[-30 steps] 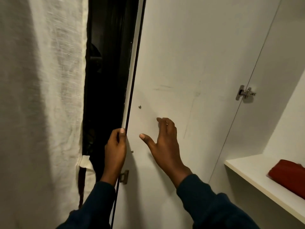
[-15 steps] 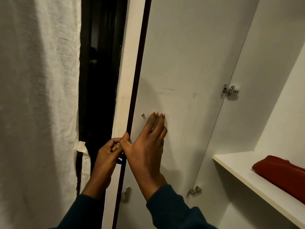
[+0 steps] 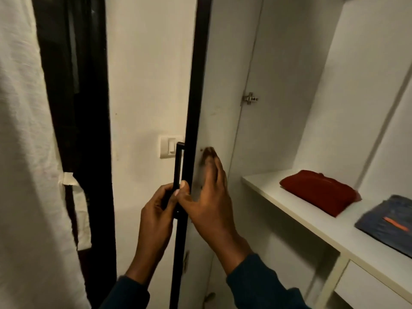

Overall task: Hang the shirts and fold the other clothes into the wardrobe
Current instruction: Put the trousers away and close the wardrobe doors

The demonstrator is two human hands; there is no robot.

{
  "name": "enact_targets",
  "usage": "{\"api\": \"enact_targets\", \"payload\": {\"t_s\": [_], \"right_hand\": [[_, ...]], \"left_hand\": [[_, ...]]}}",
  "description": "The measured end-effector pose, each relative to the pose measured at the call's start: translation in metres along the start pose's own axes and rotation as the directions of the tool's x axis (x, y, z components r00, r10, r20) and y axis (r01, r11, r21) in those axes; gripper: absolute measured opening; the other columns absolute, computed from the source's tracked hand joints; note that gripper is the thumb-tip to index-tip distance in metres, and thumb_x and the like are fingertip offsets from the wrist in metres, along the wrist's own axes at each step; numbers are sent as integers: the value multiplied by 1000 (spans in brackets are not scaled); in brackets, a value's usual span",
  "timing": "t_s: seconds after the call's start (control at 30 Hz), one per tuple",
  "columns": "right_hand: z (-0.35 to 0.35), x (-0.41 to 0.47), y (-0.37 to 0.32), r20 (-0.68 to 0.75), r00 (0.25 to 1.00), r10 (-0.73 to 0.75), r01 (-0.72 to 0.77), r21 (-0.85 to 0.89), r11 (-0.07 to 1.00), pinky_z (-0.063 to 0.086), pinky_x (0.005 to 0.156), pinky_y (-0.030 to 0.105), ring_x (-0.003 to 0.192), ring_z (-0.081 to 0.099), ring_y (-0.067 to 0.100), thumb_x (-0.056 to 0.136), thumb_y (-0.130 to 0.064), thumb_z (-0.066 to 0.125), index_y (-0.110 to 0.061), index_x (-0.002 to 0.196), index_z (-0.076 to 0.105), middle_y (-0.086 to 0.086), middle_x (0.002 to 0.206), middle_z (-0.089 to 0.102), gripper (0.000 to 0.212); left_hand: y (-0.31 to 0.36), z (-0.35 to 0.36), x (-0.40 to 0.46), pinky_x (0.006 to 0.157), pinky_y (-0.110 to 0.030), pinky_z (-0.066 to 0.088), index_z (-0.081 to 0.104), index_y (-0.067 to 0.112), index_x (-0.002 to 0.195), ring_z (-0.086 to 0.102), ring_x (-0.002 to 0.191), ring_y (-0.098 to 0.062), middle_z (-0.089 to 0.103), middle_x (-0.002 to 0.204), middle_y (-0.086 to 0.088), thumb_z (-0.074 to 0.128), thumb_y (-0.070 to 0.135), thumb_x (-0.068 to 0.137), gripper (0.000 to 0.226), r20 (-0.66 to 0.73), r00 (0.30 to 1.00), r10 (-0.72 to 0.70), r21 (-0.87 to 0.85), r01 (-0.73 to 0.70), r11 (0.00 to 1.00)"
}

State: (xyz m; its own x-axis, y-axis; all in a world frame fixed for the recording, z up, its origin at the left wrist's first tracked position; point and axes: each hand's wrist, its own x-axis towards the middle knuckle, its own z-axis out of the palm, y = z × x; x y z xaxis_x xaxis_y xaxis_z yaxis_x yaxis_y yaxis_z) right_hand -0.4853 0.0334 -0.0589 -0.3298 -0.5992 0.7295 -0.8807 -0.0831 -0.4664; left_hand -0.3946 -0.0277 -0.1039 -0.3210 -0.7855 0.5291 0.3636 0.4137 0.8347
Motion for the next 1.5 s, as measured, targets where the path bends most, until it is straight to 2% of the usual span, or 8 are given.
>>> {"api": "enact_targets", "payload": {"t_s": [0.23, 0.37, 0.6, 0.73, 0.87, 1.07, 1.33, 1.5], "right_hand": [[-84, -40, 39, -128, 957, 260, -237, 173, 956, 41, 89, 1, 120, 52, -8, 93, -59, 49, -33, 143, 39, -21, 132, 54, 57], [-123, -48, 57, -115, 926, 359, -346, 123, 930, 31, 74, -8, 112, 38, -19, 96, -45, 53, -38, 142, 35, -33, 125, 36, 50], [-157, -47, 87, -163, 885, 437, -441, 11, 897, 49, 103, 42, 128, 54, 24, 94, -57, 48, -22, 146, 40, 5, 140, 56, 64], [-172, -46, 105, -234, 854, 465, -476, 8, 879, 48, 101, 29, 126, 55, 14, 94, -55, 46, -21, 148, 37, -1, 134, 60, 65], [-183, -45, 121, -323, 823, 467, -483, 35, 875, 43, 70, 2, 89, 59, -15, 103, -29, 47, -18, 134, 39, -18, 94, 57, 34], [-194, -40, 147, -410, 777, 477, -483, 98, 870, 46, 99, 31, 117, 57, 9, 102, -39, 48, -28, 140, 42, -4, 128, 61, 40], [-217, -31, 171, -454, 697, 556, -564, 133, 815, 41, 85, 10, 100, 56, -16, 102, -33, 51, -32, 119, 53, -25, 105, 63, 16], [-226, -27, 188, -468, 680, 564, -609, 68, 791, 49, 101, 45, 117, 58, 14, 86, -68, 54, -30, 125, 51, -3, 123, 62, 54]], "left_hand": [[13, 91, -47, 69, -13, 52, 70, 19, 110, 70, 92, -9, 74, 96, 7, 53, 21, 101, 19, 154, 988, 13, -25, -9, 1000], [11, 123, -48, 70, -14, 54, 71, 16, 105, 70, 89, -15, 73, 90, 1, 56, 22, 100, 17, 275, 961, -26, -53, 42, 998], [2, 153, -32, 74, -24, 58, 73, 13, 100, 71, 91, -27, 72, 90, -11, 62, 24, 96, 16, 517, 853, -72, -148, 172, 974], [-5, 176, -18, 81, -41, 60, 73, 10, 100, 69, 89, -34, 72, 89, -12, 62, 28, 96, 21, 668, 744, -39, -167, 200, 965], [-16, 204, -11, 87, -49, 56, 73, 12, 103, 70, 90, -30, 74, 91, -10, 60, 23, 99, 18, 728, 685, -22, -171, 213, 962], [-29, 241, -5, 81, -47, 54, 72, 12, 97, 68, 84, -29, 72, 86, -8, 58, 21, 101, 17, 756, 654, 40, -204, 177, 963], [-42, 286, 2, 69, -36, 53, 70, 14, 91, 65, 76, -30, 71, 81, -7, 60, 21, 100, 15, 786, 614, 74, -241, 194, 951], [-51, 301, 9, 70, -43, 55, 69, 12, 90, 65, 77, -34, 71, 81, -9, 61, 22, 99, 16, 812, 576, 91, -252, 206, 946]]}}
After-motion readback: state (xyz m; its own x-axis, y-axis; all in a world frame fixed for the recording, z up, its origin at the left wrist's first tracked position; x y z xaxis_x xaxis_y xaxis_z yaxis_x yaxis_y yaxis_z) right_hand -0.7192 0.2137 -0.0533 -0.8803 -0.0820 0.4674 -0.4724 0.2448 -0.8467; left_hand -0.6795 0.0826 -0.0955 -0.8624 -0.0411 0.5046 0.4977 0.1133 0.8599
